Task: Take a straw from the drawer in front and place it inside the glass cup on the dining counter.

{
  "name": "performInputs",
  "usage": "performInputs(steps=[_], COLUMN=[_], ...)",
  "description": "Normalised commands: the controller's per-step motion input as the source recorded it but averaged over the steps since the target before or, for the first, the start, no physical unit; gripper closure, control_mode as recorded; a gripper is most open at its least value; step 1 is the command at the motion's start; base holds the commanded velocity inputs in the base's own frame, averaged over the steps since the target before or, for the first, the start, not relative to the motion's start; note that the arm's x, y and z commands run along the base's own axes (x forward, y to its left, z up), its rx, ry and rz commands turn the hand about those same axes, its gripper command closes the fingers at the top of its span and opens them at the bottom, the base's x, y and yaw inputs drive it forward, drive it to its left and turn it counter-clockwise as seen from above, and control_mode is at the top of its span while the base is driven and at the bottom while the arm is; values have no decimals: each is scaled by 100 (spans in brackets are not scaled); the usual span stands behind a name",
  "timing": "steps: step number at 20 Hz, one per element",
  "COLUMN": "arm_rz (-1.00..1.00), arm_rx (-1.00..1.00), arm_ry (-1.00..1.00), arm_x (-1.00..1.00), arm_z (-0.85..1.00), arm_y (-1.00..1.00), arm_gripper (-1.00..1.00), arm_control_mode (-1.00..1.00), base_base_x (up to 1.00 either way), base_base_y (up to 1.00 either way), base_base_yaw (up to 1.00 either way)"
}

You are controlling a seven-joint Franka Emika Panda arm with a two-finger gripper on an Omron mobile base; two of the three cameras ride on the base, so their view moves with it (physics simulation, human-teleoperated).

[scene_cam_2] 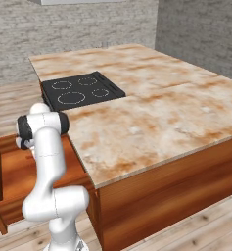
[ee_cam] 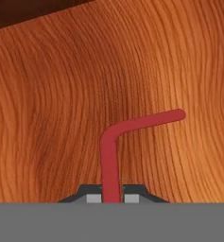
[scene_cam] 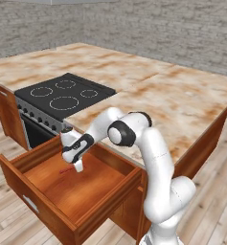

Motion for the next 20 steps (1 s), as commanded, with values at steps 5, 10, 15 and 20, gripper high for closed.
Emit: performInputs(steps=[5, 10, 15, 20], arm_rz=[0, 0, 0, 0], arm_rx=[0, 0, 0, 0], arm_ry=[0, 0, 0, 0], arm_x=[-14, -19, -33, -27], arm_z=[69, 53, 38, 44], arm_y=[0, -9, -24, -27], arm_gripper=[100, 100, 100, 100], arm_control_mode=[-100, -100, -100, -100], base_base_x=[0, 0, 0, 0], base_base_y=[0, 0, 0, 0], base_base_yaw=[0, 0, 0, 0])
